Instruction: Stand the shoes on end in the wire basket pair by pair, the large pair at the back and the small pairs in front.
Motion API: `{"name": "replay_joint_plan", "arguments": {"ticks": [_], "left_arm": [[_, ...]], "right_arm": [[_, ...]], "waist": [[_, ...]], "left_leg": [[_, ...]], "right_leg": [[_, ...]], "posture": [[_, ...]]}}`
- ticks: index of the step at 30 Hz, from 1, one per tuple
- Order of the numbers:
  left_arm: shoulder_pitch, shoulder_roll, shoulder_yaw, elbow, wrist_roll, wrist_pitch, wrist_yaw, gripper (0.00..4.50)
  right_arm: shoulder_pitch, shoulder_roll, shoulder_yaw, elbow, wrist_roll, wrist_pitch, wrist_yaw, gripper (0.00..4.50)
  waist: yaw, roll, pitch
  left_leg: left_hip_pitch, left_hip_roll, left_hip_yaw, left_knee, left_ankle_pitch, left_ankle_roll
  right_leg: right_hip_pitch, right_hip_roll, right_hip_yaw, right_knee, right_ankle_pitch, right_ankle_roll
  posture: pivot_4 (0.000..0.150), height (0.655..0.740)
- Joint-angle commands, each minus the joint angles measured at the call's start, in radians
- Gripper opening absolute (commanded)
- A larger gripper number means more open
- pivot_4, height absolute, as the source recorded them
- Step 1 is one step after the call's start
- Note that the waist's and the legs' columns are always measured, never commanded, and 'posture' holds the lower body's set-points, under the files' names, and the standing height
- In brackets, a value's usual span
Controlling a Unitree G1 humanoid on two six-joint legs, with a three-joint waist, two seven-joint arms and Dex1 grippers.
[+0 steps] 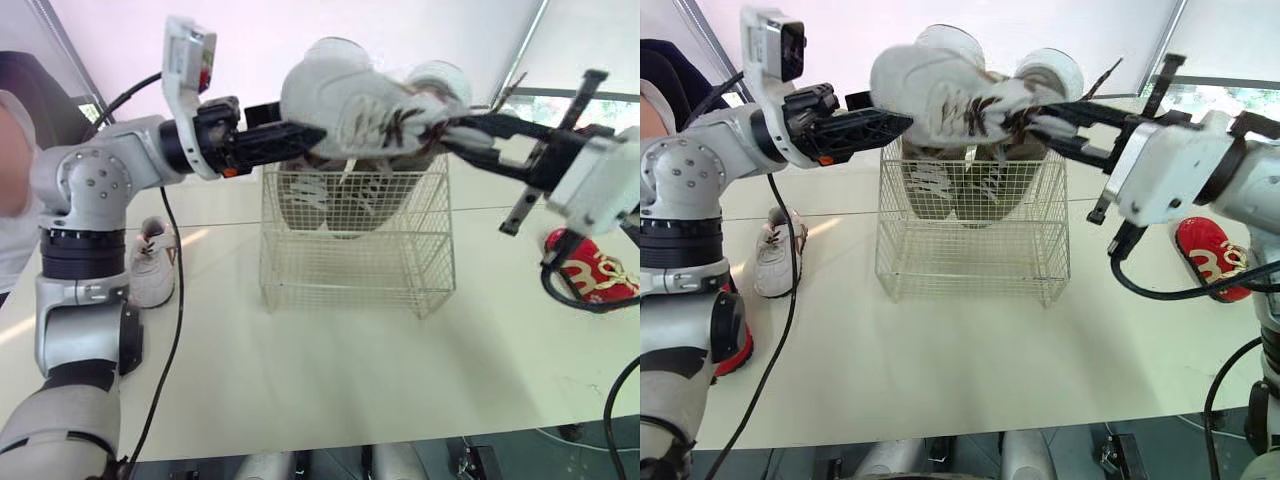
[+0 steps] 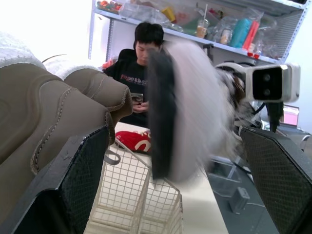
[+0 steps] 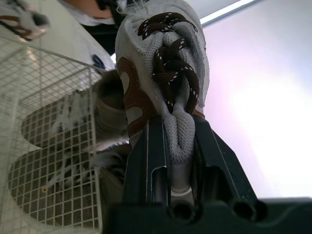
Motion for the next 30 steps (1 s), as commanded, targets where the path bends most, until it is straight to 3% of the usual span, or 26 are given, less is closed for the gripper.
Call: {"name": "replay_joint_plan", "arguments": {"ticks": [1,3,6,12,13,17,21,27,30], "left_arm": [[-0.034,0.009,0.034,-0.007,0.004,-0.001,-0.007,4.42],[-0.036,0.005,0.034,-0.007,0.004,-0.002,-0.004,4.42],[-0.029,0.007,0.030,-0.020,0.005,-0.001,-0.009,3.62],[-0.012,0.001,0.021,-0.042,0.017,-0.002,-0.006,0.62],[-0.013,-0.001,0.023,-0.043,0.016,0.000,-0.002,0.30],[-0.007,-0.026,0.051,-0.039,-0.008,0.017,0.034,0.28],[0.003,-0.075,0.124,-0.032,-0.082,0.071,0.123,0.28],[0.025,-0.173,0.236,-0.059,-0.217,0.110,0.273,0.28],[0.030,-0.215,0.251,-0.075,-0.247,0.101,0.329,0.28]], "right_arm": [[-0.047,0.009,0.001,0.003,-0.007,-0.047,0.010,0.01],[-0.062,0.015,0.017,0.005,-0.001,-0.047,0.017,0.01],[-0.078,0.021,0.027,0.010,-0.002,-0.044,0.020,0.00],[-0.090,0.023,0.031,0.023,-0.006,-0.034,0.032,0.00],[-0.087,0.023,0.023,0.018,0.011,0.000,0.028,0.50],[-0.072,0.008,-0.019,-0.012,0.122,0.192,0.010,2.42],[-0.083,-0.002,-0.148,-0.047,0.426,0.548,-0.090,4.39],[0.056,0.055,-0.431,-0.017,0.980,0.897,-0.353,4.46],[0.154,0.093,-0.459,-0.039,1.137,0.931,-0.431,4.46]], "waist": [[0.000,0.000,0.000],[0.001,0.000,0.000],[0.001,0.000,0.000],[0.002,0.000,0.000],[0.002,0.000,0.000],[0.003,0.000,0.000],[0.004,0.000,0.000],[0.005,-0.001,0.000],[0.004,-0.001,0.000]], "left_leg": [[0.000,0.000,0.000,0.000,0.000,0.000],[0.000,0.000,0.000,0.000,-0.001,0.001],[0.000,0.000,0.000,0.000,-0.001,0.001],[0.000,0.000,0.000,0.000,0.000,0.000],[0.000,0.000,0.000,0.000,0.000,0.000],[0.000,0.000,0.000,0.000,0.000,0.001],[0.000,0.000,-0.001,0.000,-0.002,0.004],[0.000,0.000,-0.002,0.000,-0.003,0.005],[0.000,0.000,-0.002,0.001,-0.002,0.007]], "right_leg": [[0.000,0.000,0.000,0.000,0.000,0.000],[0.000,0.000,0.000,0.000,0.000,0.000],[0.000,0.000,0.000,0.000,0.000,0.000],[0.000,0.000,0.000,0.000,0.000,0.000],[0.000,0.000,0.000,0.000,0.000,0.000],[0.000,0.000,0.000,0.000,0.000,0.000],[0.000,0.000,0.000,0.001,0.000,0.000],[0.001,0.000,0.000,0.000,0.000,0.000],[0.002,0.000,0.000,0.000,0.000,0.000]], "posture": [[0.150,0.7400],[0.150,0.7400],[0.150,0.7400],[0.150,0.7400],[0.150,0.7400],[0.150,0.7400],[0.150,0.7400],[0.150,0.7400],[0.150,0.7400]]}}
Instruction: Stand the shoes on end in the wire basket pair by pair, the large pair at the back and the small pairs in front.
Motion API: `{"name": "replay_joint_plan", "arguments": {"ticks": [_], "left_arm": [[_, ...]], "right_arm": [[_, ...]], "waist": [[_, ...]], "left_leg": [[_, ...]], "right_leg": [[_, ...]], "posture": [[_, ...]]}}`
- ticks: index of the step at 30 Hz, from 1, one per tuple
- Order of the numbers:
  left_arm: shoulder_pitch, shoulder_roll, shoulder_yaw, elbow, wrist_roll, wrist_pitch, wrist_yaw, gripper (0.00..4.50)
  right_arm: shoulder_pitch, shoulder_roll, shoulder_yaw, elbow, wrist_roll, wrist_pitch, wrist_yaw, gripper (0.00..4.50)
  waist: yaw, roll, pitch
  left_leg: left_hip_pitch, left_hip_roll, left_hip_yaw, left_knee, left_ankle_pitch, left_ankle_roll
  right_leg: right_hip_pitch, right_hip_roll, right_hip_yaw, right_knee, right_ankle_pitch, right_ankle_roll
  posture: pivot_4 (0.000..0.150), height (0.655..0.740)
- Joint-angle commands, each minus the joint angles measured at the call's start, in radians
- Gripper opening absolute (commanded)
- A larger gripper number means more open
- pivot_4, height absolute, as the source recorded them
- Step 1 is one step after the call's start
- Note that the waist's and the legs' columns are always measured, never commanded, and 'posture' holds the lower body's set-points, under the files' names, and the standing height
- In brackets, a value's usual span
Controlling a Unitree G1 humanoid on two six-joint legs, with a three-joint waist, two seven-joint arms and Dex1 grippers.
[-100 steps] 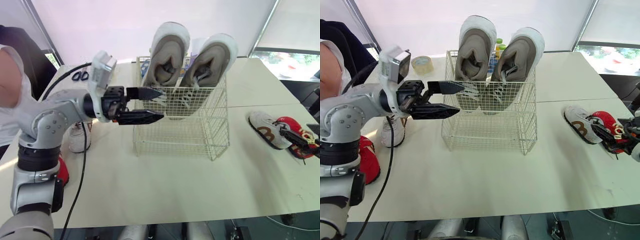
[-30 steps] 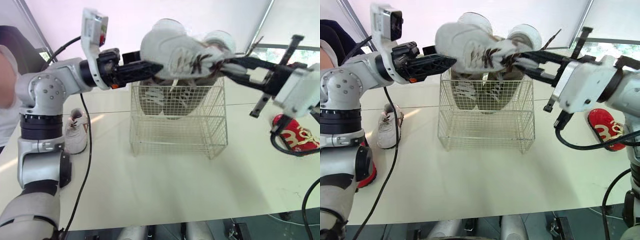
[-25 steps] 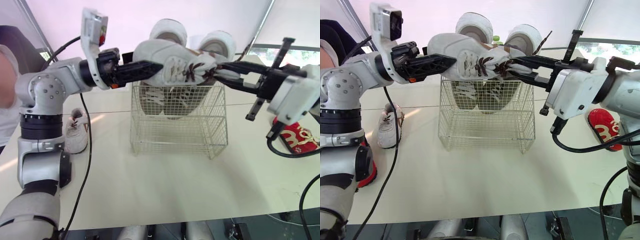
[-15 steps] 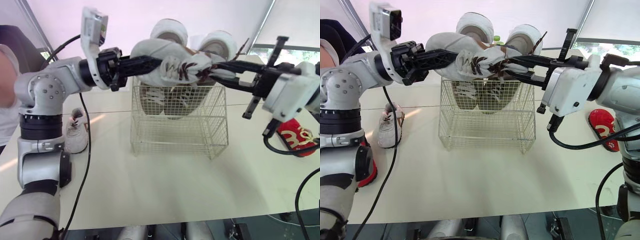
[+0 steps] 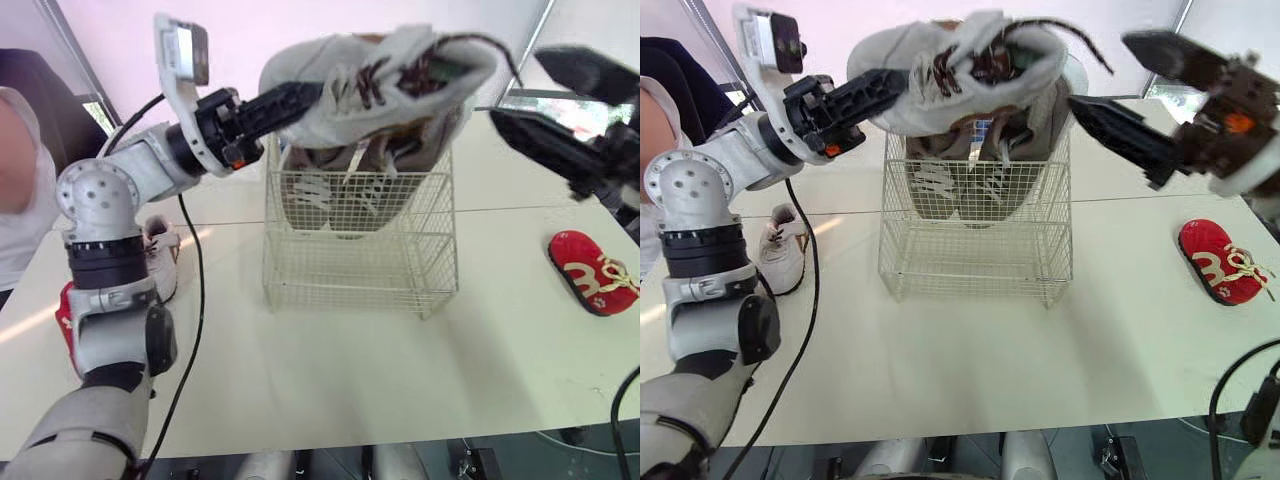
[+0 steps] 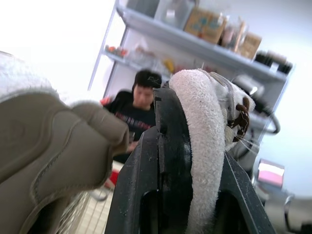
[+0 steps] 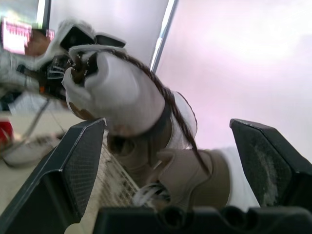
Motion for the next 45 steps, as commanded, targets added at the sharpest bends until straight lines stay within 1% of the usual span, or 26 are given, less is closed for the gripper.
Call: {"name": "replay_joint_plan", "arguments": {"ticks": [1,3,5,9,11,13,21,22,23,28,30,32,33,35,36,38,40,41,43,45], "left_arm": [[-0.013,-0.032,0.034,-0.048,-0.059,-0.015,0.054,0.28],[-0.015,-0.066,0.032,-0.049,-0.070,-0.026,0.076,0.28],[-0.016,-0.093,0.025,-0.050,-0.071,-0.036,0.084,0.28],[-0.019,-0.128,0.010,-0.055,-0.061,-0.053,0.094,0.28],[-0.018,-0.133,0.006,-0.056,-0.059,-0.060,0.096,0.28],[-0.012,-0.139,-0.002,-0.055,-0.048,-0.073,0.096,0.28],[0.022,-0.150,-0.035,-0.084,-0.020,-0.111,0.100,0.28],[0.024,-0.151,-0.038,-0.086,-0.019,-0.114,0.101,0.28],[0.026,-0.151,-0.040,-0.088,-0.019,-0.116,0.102,0.28],[0.042,-0.139,-0.058,-0.108,-0.002,-0.128,0.117,0.28],[0.045,-0.125,-0.075,-0.114,0.015,-0.118,0.128,0.28],[0.048,-0.098,-0.103,-0.124,0.051,-0.113,0.120,1.35],[0.051,-0.080,-0.112,-0.130,0.062,-0.110,0.107,1.72],[0.058,-0.040,-0.125,-0.142,0.072,-0.106,0.066,2.71],[0.063,-0.008,-0.129,-0.146,0.082,-0.105,0.038,3.33],[0.081,0.075,-0.149,-0.159,0.123,-0.115,-0.039,4.38],[0.098,0.143,-0.160,-0.159,0.153,-0.133,-0.109,4.45],[0.104,0.171,-0.161,-0.154,0.162,-0.138,-0.137,4.45],[0.109,0.207,-0.162,-0.145,0.180,-0.148,-0.174,4.45],[0.108,0.223,-0.158,-0.138,0.192,-0.152,-0.189,4.45]], "right_arm": [[0.031,0.055,-0.020,-0.025,0.224,0.013,-0.130,4.46],[0.001,0.129,0.048,-0.022,0.319,-0.020,-0.214,4.46],[-0.058,0.208,0.112,-0.014,0.364,-0.061,-0.285,4.46],[-0.156,0.303,0.216,-0.013,0.359,-0.101,-0.319,4.46],[-0.189,0.329,0.243,-0.013,0.378,-0.115,-0.327,4.46],[-0.229,0.361,0.273,0.000,0.367,-0.133,-0.334,4.46],[-0.318,0.439,0.319,0.058,0.306,-0.185,-0.329,4.46],[-0.321,0.444,0.321,0.063,0.299,-0.187,-0.329,3.94],[-0.324,0.446,0.324,0.067,0.292,-0.189,-0.327,3.58],[-0.330,0.449,0.327,0.075,0.271,-0.188,-0.312,1.31],[-0.334,0.445,0.326,0.079,0.269,-0.183,-0.312,0.76],[-0.343,0.430,0.327,0.087,0.263,-0.171,-0.313,0.76],[-0.349,0.419,0.326,0.093,0.260,-0.162,-0.309,0.76],[-0.363,0.393,0.322,0.108,0.263,-0.141,-0.289,0.76],[-0.376,0.361,0.317,0.126,0.262,-0.118,-0.262,0.76],[-0.409,0.260,0.311,0.183,0.240,-0.053,-0.160,0.76],[-0.441,0.148,0.326,0.257,0.176,0.000,-0.021,0.76],[-0.461,0.087,0.352,0.300,0.116,0.012,0.066,0.76],[-0.501,-0.002,0.410,0.371,0.004,0.015,0.230,0.76],[-0.551,-0.065,0.479,0.435,-0.110,-0.003,0.396,0.76]], "waist": [[-0.002,0.000,0.000],[-0.009,0.000,0.000],[-0.013,0.000,0.000],[-0.011,0.000,0.000],[-0.009,0.000,0.000],[-0.007,0.000,0.000],[-0.002,0.000,0.000],[-0.003,0.000,0.000],[-0.003,0.000,0.000],[-0.004,0.000,0.000],[-0.004,0.000,0.000],[-0.005,0.000,0.000],[-0.005,0.000,0.000],[-0.007,0.000,0.000],[-0.006,0.000,0.000],[-0.006,0.001,0.001],[-0.006,0.001,0.001],[-0.005,0.001,0.001],[-0.004,0.001,0.001],[-0.004,0.001,0.001]], "left_leg": [[0.000,0.000,0.001,0.000,0.000,0.000],[0.000,0.000,0.002,0.001,0.000,0.000],[0.001,0.000,0.002,0.001,0.000,0.000],[0.001,0.000,0.002,0.001,0.001,0.000],[0.001,0.000,0.002,0.001,0.001,0.000],[0.000,0.000,0.002,0.001,0.001,0.000],[0.000,0.000,0.002,0.001,0.001,0.000],[0.000,0.000,0.002,0.001,0.001,0.000],[0.000,0.000,0.002,0.001,0.001,0.000],[0.000,0.000,0.002,0.001,0.001,-0.001],[0.000,0.000,0.002,0.001,0.001,-0.001],[0.000,0.000,0.002,0.001,0.001,-0.001],[0.000,0.000,0.002,0.001,0.001,-0.001],[0.000,0.000,0.002,0.001,0.001,-0.001],[0.000,0.000,0.002,0.001,0.001,-0.001],[0.000,0.000,0.002,0.000,0.001,-0.001],[0.000,0.000,0.002,0.000,0.001,-0.001],[0.000,0.000,0.002,-0.001,0.001,-0.002],[0.000,0.000,0.002,-0.001,0.000,-0.002],[0.000,0.000,0.002,-0.001,0.000,-0.002]], "right_leg": [[0.000,-0.001,0.000,0.000,0.000,0.000],[-0.001,-0.001,0.001,0.001,0.000,0.000],[0.000,-0.001,0.001,0.002,0.000,0.000],[-0.001,0.000,0.001,0.004,0.000,0.000],[-0.002,0.000,0.001,0.003,0.000,0.000],[-0.002,0.000,0.001,0.003,0.000,0.000],[-0.002,0.001,0.001,0.004,0.000,0.000],[-0.002,0.001,0.001,0.005,0.000,0.000],[-0.002,0.001,0.001,0.005,0.000,0.000],[-0.003,0.001,0.002,0.005,0.000,0.000],[-0.003,0.001,0.002,0.005,0.000,0.000],[-0.003,0.001,0.002,0.005,0.000,0.000],[-0.003,0.001,0.002,0.005,0.000,0.000],[-0.003,0.001,0.002,0.006,0.000,0.000],[-0.003,0.002,0.002,0.006,0.000,0.000],[-0.004,0.002,0.002,0.005,0.000,0.000],[-0.004,0.002,0.002,0.005,0.000,-0.001],[-0.004,0.002,0.002,0.005,0.000,-0.001],[-0.003,0.002,0.002,0.003,0.000,-0.001],[-0.004,0.001,0.001,0.002,-0.001,-0.003]], "posture": [[0.150,0.7400],[0.150,0.7400],[0.150,0.7400],[0.150,0.7400],[0.150,0.7400],[0.150,0.7400],[0.150,0.7400],[0.150,0.7400],[0.150,0.7400],[0.150,0.7400],[0.150,0.7400],[0.150,0.7400],[0.150,0.7400],[0.150,0.7400],[0.150,0.7400],[0.150,0.7400],[0.150,0.7400],[0.150,0.7400],[0.150,0.7400],[0.150,0.7400]]}}
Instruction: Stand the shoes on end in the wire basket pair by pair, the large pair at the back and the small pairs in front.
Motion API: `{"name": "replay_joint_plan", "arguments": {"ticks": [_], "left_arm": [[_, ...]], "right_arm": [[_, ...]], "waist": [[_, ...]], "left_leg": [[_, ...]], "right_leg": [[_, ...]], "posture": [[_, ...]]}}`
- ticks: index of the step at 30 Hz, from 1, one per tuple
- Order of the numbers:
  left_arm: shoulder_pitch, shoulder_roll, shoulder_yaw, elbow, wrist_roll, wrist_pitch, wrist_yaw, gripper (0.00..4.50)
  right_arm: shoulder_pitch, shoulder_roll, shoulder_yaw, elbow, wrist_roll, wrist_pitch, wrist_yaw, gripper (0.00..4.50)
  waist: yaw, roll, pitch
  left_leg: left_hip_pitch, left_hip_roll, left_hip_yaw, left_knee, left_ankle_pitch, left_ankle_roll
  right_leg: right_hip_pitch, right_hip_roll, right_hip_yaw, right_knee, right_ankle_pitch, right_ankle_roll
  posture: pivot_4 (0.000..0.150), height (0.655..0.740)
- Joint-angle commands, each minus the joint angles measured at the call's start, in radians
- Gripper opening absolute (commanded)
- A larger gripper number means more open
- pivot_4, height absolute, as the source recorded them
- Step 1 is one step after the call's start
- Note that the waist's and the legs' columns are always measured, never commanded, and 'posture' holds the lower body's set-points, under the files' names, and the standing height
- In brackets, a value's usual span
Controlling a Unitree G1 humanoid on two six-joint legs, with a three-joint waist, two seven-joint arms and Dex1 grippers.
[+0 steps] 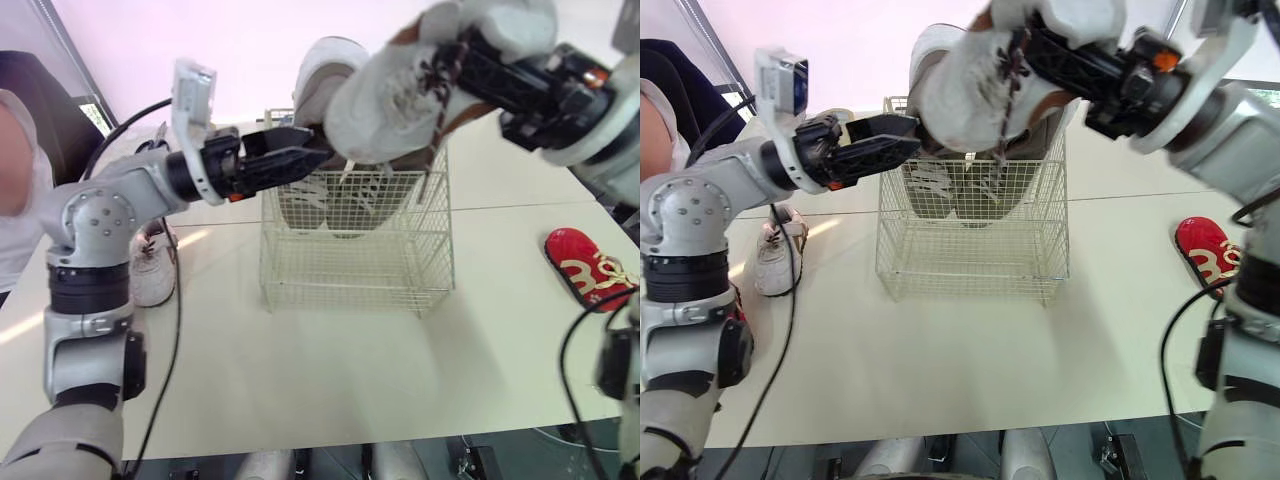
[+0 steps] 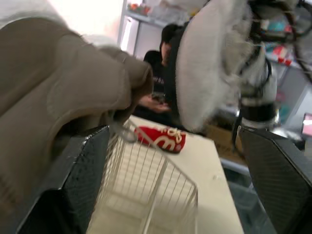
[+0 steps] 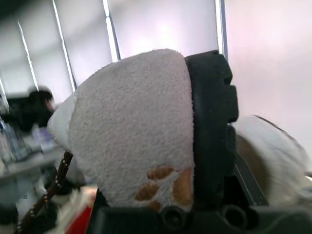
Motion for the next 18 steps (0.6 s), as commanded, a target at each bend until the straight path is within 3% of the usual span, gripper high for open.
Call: {"name": "replay_joint_plan", "arguments": {"ticks": [1,6,10,18], "left_arm": [[-0.018,0.021,0.015,-0.005,0.017,-0.027,-0.039,4.45],[-0.004,0.016,0.027,-0.036,0.018,-0.032,-0.031,4.45],[0.017,0.009,0.031,-0.076,0.009,-0.028,-0.010,4.45],[0.046,-0.001,0.045,-0.133,-0.019,-0.014,0.036,4.45]], "right_arm": [[-0.092,-0.077,0.095,0.083,-0.178,-0.030,0.290,0.76],[-0.190,-0.112,0.298,0.214,-0.506,-0.214,0.640,0.76],[-0.250,-0.064,0.380,0.346,-0.688,-0.356,0.795,0.76],[-0.246,0.027,0.405,0.455,-0.864,-0.516,0.907,0.76]], "waist": [[-0.001,0.000,0.000],[-0.006,0.000,0.000],[-0.017,0.000,0.001],[-0.022,0.000,0.002]], "left_leg": [[0.000,0.000,0.000,0.000,0.000,0.000],[0.000,0.000,0.000,-0.001,-0.001,0.001],[-0.001,0.000,0.001,-0.001,-0.002,0.002],[-0.002,0.000,0.000,-0.001,0.002,-0.004]], "right_leg": [[0.000,0.000,0.000,-0.001,0.000,0.000],[-0.001,0.000,0.000,-0.004,0.001,0.002],[-0.001,0.000,0.000,-0.006,0.001,0.003],[0.001,0.000,0.000,-0.006,0.002,0.003]], "posture": [[0.150,0.7400],[0.150,0.7400],[0.150,0.7400],[0.150,0.7400]]}}
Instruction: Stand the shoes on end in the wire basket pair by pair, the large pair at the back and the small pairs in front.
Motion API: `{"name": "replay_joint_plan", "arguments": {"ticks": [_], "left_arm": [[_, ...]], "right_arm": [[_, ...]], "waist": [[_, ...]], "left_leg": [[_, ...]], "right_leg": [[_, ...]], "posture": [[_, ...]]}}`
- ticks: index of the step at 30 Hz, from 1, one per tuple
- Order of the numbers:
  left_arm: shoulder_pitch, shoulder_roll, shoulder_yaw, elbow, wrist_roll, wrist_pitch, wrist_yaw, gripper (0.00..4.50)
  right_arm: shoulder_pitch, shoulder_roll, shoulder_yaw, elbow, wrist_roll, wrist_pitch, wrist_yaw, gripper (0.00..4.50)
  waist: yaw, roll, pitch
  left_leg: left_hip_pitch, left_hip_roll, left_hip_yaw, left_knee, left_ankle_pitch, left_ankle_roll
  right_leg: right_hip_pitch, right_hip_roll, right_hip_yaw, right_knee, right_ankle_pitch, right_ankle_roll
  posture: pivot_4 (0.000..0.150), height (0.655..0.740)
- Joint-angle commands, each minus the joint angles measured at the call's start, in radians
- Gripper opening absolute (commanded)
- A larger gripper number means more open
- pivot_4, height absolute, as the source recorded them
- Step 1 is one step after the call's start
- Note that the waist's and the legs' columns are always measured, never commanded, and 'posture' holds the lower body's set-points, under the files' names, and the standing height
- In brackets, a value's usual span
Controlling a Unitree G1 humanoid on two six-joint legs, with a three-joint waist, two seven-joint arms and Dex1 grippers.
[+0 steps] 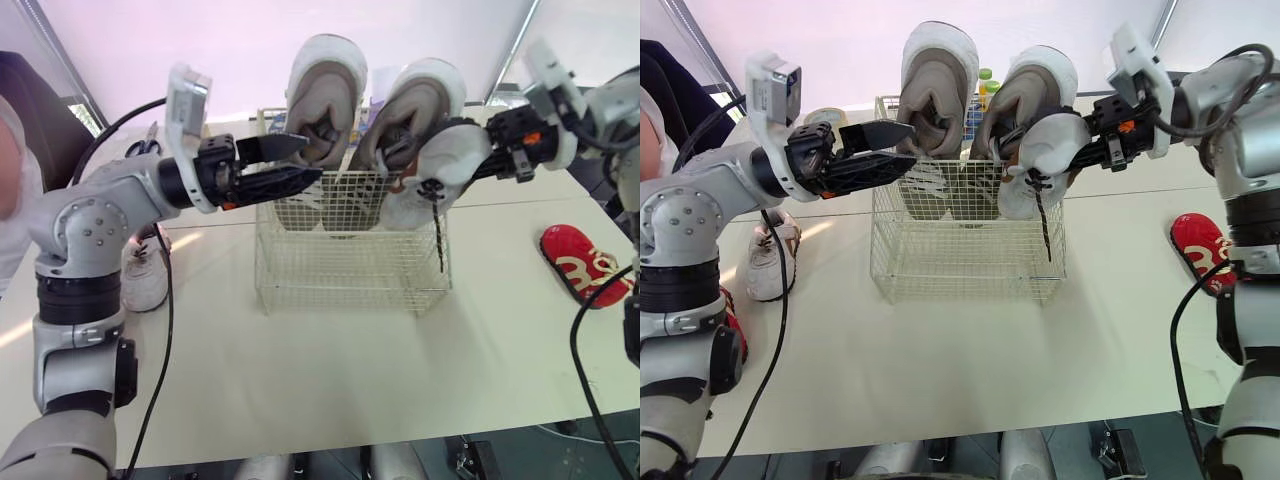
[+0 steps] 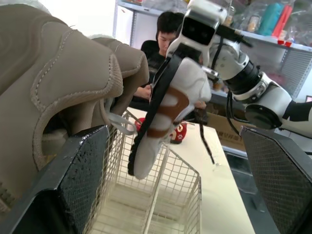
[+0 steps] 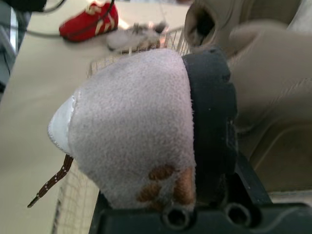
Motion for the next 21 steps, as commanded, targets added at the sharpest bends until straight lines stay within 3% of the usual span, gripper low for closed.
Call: {"name": "replay_joint_plan", "arguments": {"ticks": [1,14,21], "left_arm": [[0.005,0.004,0.041,-0.049,-0.032,0.002,0.017,4.45],[0.006,0.001,0.034,-0.087,-0.067,0.012,0.067,4.45],[-0.005,-0.004,0.028,-0.090,-0.069,0.016,0.075,4.50]], "right_arm": [[-0.010,0.017,-0.028,-0.004,-0.033,-0.052,0.021,0.76],[0.097,0.126,-0.090,0.029,-0.084,-0.123,-0.020,0.76],[0.180,0.129,-0.136,-0.062,-0.079,-0.081,-0.084,4.12]], "waist": [[0.000,0.000,0.000],[0.001,0.000,0.000],[0.001,0.000,0.000]], "left_leg": [[0.000,0.000,0.000,0.000,0.000,0.000],[0.000,0.000,0.000,0.001,0.001,-0.002],[0.000,0.000,0.000,0.001,0.001,-0.002]], "right_leg": [[0.000,0.000,0.000,0.000,0.000,0.000],[0.000,0.000,0.000,0.003,0.000,0.000],[-0.001,0.000,0.000,0.007,0.000,0.000]], "posture": [[0.150,0.7400],[0.150,0.7400],[0.150,0.7400]]}}
